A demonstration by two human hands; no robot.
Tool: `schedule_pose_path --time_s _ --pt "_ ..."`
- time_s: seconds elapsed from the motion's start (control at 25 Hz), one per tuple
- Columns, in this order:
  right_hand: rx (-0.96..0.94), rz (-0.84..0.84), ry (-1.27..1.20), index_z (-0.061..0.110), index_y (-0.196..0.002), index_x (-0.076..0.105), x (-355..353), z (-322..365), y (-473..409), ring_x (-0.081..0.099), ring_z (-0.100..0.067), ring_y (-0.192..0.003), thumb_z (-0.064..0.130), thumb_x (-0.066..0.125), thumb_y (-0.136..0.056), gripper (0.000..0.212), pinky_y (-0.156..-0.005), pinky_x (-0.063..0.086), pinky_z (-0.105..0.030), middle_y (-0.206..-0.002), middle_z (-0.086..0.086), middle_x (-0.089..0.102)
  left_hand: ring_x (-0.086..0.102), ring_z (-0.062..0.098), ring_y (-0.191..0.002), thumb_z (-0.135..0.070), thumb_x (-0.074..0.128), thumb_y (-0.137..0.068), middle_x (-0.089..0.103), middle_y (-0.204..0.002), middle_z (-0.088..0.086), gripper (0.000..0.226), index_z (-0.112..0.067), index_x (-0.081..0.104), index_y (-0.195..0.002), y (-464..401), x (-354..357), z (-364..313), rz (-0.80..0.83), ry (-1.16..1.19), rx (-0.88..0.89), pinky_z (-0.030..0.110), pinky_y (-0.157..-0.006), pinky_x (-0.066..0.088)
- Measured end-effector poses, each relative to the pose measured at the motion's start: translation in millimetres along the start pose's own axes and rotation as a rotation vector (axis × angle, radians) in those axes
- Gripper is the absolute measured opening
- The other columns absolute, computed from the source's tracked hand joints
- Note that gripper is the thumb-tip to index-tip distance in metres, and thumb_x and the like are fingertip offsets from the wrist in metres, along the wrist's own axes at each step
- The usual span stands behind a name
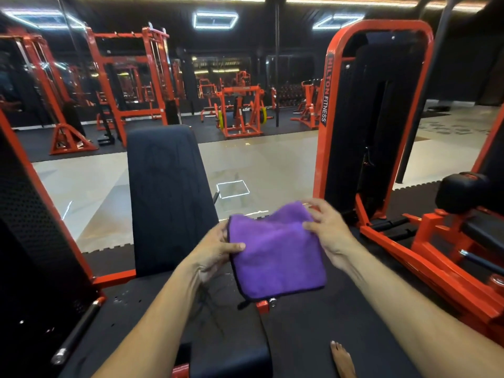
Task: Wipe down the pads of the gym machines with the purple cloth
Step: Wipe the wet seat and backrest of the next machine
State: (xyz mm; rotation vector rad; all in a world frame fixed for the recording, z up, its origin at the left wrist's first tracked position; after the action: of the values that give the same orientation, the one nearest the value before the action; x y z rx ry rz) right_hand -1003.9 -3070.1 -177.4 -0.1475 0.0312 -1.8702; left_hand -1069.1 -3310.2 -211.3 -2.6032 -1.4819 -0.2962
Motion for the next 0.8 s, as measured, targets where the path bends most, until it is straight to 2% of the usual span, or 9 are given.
schedule_pose_path --time_s 0.08,0.12,0.24,0.32,0.4,0.48,0.56,0.68,0.8 --pt "-0.182 0.035 -0.21 0.02 -0.114 0.06 1.0 33.2 10.0 0.065 -0.015 -0.08 -0.028 0.047 -0.085 0.057 -0.073 0.053 -0.022 -0.092 -0.012 0.069 0.069 0.019 -0.107 0.025 0.065 -0.076 0.071 -0.124 0.012 0.078 -0.012 0.051 -0.144 3.3 -6.4 -35.1 -0.004 0.099 0.22 0.032 -0.091 0.059" --pt "-0.241 0.056 -0.243 0.021 -0.109 0.063 1.2 41.6 16.3 0.06 -0.015 -0.077 -0.027 0.048 -0.085 0.056 -0.074 0.05 -0.023 -0.085 -0.011 0.063 0.07 0.017 -0.1 0.023 0.066 -0.073 0.073 -0.114 0.011 0.076 -0.012 0.054 -0.14 6.2 -11.2 -47.9 -0.026 0.094 0.293 0.03 -0.089 0.059" --pt "-0.251 0.046 -0.164 0.014 -0.102 0.062 2.9 25.8 31.6 0.06 -0.013 -0.068 -0.03 0.046 -0.084 0.05 -0.072 0.047 -0.029 -0.074 -0.006 0.067 0.074 0.021 -0.089 0.014 0.079 -0.071 0.077 -0.09 0.01 0.054 -0.015 0.068 -0.117 14.4 -18.3 -53.0 -0.145 -0.135 0.332 0.032 -0.085 0.06" --pt "-0.225 -0.004 -0.098 0.006 -0.108 0.056 -0.9 14.0 36.2 0.068 -0.012 -0.074 -0.029 0.045 -0.086 0.043 -0.069 0.052 -0.025 -0.09 -0.007 0.074 0.073 0.02 -0.101 0.01 0.077 -0.074 0.078 -0.102 0.006 0.048 -0.02 0.073 -0.112 23.1 -11.8 -42.8 -0.125 -0.349 0.338 0.032 -0.087 0.058" --pt "-0.207 -0.014 0.019 0.006 -0.115 0.057 -5.7 4.9 33.5 0.071 -0.012 -0.089 -0.022 0.044 -0.089 0.04 -0.075 0.054 -0.023 -0.109 -0.008 0.074 0.071 0.018 -0.111 0.011 0.071 -0.082 0.076 -0.115 0.001 0.047 -0.022 0.075 -0.114 28.2 -6.9 -33.1 -0.059 -0.549 0.332 0.031 -0.093 0.056" --pt "-0.093 0.087 0.217 0.02 -0.114 0.064 -4.0 -17.7 32.3 0.069 -0.016 -0.091 -0.003 0.045 -0.097 0.035 -0.08 0.054 -0.032 -0.108 -0.003 0.075 0.069 0.019 -0.113 0.01 0.062 -0.09 0.074 -0.119 -0.002 0.044 -0.022 0.073 -0.118 30.4 -8.1 -20.7 0.036 -0.701 0.287 0.034 -0.097 0.055" --pt "0.128 0.176 0.291 0.024 -0.107 0.07 -4.3 -58.1 39.0 0.067 -0.018 -0.087 0.017 0.041 -0.104 0.03 -0.077 0.054 -0.033 -0.101 0.0 0.075 0.069 0.023 -0.113 0.002 0.062 -0.097 0.073 -0.12 -0.002 0.035 -0.022 0.07 -0.122 32.3 -12.9 2.1 0.119 -0.751 0.159 0.039 -0.098 0.054" --pt "0.482 0.091 0.027 0.014 -0.097 0.073 1.6 -122.7 70.4 0.069 -0.022 -0.085 0.034 0.037 -0.102 0.042 -0.074 0.053 -0.033 -0.097 -0.004 0.074 0.069 0.021 -0.11 -0.003 0.065 -0.1 0.074 -0.121 0.004 0.029 -0.02 0.068 -0.123 44.9 -19.9 58.0 0.169 -0.661 -0.021 0.041 -0.099 0.053" --pt "0.685 0.013 -0.264 0.014 -0.076 0.06 21.4 -168.0 102.3 0.067 -0.025 -0.068 0.045 0.038 -0.096 0.043 -0.069 0.049 -0.033 -0.072 -0.007 0.069 0.069 0.018 -0.104 0.003 0.062 -0.098 0.075 -0.117 0.008 0.03 -0.018 0.07 -0.118 61.0 -35.8 122.3 0.085 -0.593 -0.169 0.048 -0.099 0.053"
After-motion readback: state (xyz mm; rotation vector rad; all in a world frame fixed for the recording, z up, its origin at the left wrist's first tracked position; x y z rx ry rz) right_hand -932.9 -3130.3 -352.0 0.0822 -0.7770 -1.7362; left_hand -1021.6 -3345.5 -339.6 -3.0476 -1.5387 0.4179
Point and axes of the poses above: each hand's wrist, its own y-axis away from the middle knuckle, its own x-axis out of the palm, z = x × y, the point moved 8 cm from there along -y, towards the middle knuckle
